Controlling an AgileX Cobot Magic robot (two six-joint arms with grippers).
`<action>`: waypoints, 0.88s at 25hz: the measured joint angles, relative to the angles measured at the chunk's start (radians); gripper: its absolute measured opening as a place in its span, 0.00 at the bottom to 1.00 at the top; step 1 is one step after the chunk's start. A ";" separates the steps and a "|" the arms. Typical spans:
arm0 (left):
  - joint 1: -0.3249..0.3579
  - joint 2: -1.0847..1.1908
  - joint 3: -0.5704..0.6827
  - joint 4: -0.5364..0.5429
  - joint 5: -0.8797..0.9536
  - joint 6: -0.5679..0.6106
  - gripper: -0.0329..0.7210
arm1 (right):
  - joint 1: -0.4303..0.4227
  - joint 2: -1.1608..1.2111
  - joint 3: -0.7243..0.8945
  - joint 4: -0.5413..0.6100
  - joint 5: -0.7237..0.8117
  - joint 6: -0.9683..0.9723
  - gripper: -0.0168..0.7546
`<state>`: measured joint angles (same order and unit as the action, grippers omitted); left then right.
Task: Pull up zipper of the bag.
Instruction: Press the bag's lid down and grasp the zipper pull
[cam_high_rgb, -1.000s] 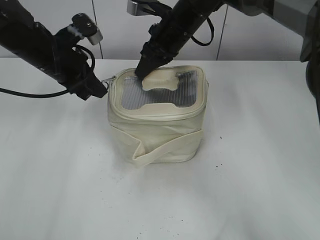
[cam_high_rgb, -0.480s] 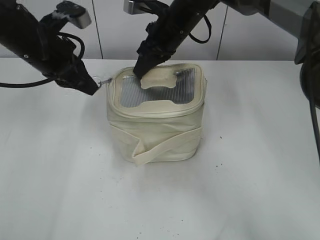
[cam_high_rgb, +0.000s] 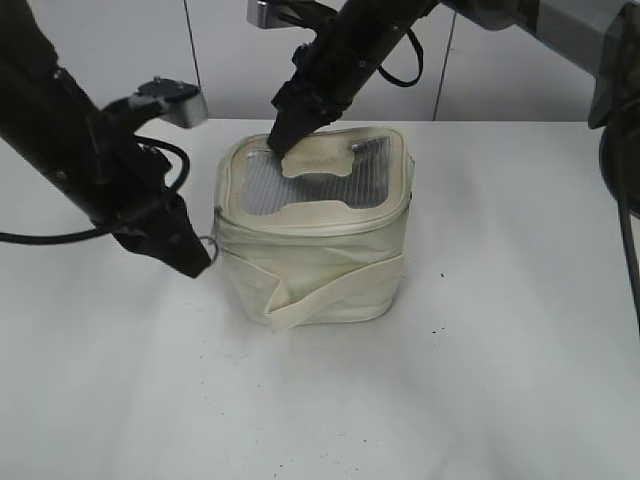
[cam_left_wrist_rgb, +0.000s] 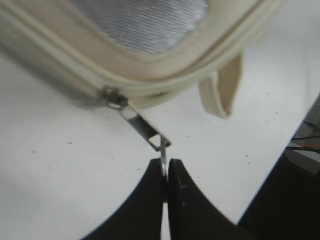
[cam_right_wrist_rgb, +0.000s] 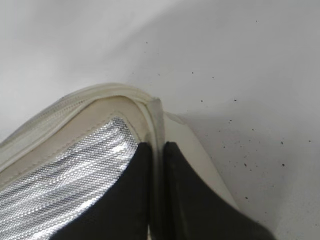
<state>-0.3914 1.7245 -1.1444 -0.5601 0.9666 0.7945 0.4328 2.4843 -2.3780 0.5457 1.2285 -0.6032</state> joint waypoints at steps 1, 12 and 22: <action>-0.027 -0.008 0.015 0.001 0.000 -0.019 0.04 | 0.000 0.000 0.000 -0.001 0.000 0.001 0.06; -0.377 -0.023 0.050 -0.063 -0.337 -0.193 0.04 | 0.000 0.000 0.000 -0.001 0.001 0.010 0.06; -0.408 -0.023 0.052 -0.087 -0.402 -0.225 0.04 | 0.000 0.000 -0.002 -0.002 0.001 0.036 0.06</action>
<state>-0.7995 1.7014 -1.0927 -0.6469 0.5641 0.5691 0.4330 2.4843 -2.3799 0.5437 1.2294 -0.5676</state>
